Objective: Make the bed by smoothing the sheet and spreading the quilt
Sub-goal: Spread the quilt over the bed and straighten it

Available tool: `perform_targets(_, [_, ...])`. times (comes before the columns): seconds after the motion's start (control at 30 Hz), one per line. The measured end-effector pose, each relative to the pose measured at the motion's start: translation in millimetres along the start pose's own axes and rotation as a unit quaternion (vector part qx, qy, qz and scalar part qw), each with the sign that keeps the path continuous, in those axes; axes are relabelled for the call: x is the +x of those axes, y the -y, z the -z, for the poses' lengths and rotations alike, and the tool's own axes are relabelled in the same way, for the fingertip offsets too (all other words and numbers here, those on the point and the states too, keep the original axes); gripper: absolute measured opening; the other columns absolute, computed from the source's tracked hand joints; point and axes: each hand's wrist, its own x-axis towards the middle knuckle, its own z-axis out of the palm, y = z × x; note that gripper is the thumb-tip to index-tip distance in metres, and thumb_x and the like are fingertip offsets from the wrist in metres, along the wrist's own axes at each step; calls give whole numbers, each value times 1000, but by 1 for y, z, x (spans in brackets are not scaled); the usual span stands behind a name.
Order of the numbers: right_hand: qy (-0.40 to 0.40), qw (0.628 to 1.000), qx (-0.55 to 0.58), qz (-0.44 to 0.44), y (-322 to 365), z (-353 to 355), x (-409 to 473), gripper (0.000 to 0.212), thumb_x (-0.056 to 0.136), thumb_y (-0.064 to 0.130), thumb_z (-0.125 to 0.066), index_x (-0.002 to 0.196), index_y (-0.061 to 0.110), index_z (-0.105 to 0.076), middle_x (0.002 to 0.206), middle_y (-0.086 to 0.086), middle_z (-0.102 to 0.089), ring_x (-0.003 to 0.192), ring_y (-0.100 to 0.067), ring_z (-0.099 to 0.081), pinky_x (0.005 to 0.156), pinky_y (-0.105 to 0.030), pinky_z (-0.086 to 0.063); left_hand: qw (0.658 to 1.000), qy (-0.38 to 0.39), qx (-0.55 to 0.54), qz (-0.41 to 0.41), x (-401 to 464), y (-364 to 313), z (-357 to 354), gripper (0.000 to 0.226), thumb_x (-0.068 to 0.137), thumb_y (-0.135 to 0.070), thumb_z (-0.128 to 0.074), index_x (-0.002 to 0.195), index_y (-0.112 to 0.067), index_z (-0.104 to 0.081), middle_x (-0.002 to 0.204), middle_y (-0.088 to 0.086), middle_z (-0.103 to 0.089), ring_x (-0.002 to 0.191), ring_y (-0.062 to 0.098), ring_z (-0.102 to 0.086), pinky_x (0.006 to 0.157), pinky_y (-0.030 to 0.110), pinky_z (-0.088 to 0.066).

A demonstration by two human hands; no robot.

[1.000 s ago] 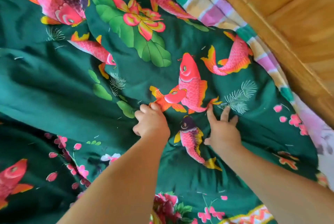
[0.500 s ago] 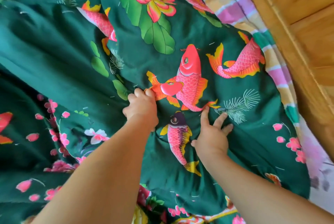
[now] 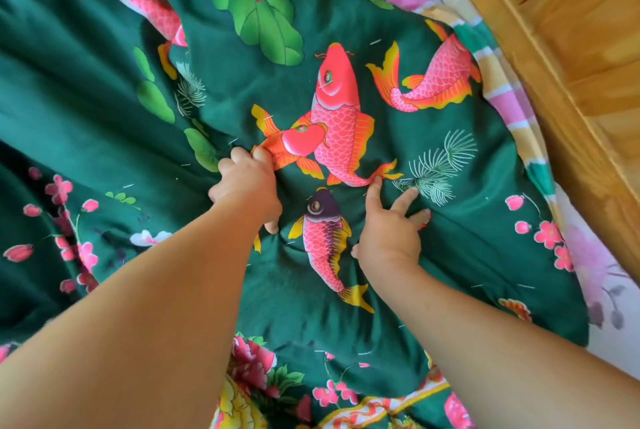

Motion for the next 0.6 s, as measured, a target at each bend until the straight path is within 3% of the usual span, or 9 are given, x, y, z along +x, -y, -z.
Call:
perform_targets(0.1, [-4, 1000, 16, 12, -2, 6, -6, 97, 90, 16, -63, 148, 39, 10, 156, -21, 17, 140, -54, -1, 95, -50, -46, 1000, -11, 13, -13, 4, 0, -1, 107, 46, -25, -94, 128, -10, -27, 123, 14, -31, 118, 34, -35, 82, 50, -47])
perform_targets(0.17, [3, 999, 20, 46, -14, 12, -17, 97, 87, 28, -67, 149, 39, 7, 157, -16, 17, 143, -48, -1, 99, -46, -43, 999, -16, 28, -20, 4, 0, -2, 112, 44, -28, -94, 129, -7, -26, 123, 16, -31, 118, 35, -36, 91, 49, -47])
perform_targets(0.33, [-6, 994, 1, 111, -74, 1, -52, 83, 87, 42, -62, 148, 44, -7, 160, 4, 4, 148, -21, -6, 107, -44, -37, 998, -26, 28, -48, 7, 5, -3, 113, 44, -33, -94, 129, -6, -25, 123, 18, -32, 118, 38, -37, 93, 50, -47])
perform_targets(0.47, [48, 995, 6, 92, -91, -30, -62, 89, 86, 36, -65, 148, 46, -1, 160, 0, 15, 148, -29, 1, 112, -50, -31, 998, -27, 35, -49, 8, 5, -2, 113, 44, -33, -94, 130, -6, -25, 123, 19, -33, 118, 38, -38, 92, 49, -47])
perform_targets(0.6, [0, 994, -16, 105, -86, -45, -55, 85, 91, 30, -59, 150, 39, 2, 158, -6, 20, 146, -37, 6, 108, -51, -36, 997, -43, 37, -46, 5, 7, -6, 113, 47, -35, -93, 132, -8, -23, 124, 18, -32, 119, 37, -37, 93, 49, -46])
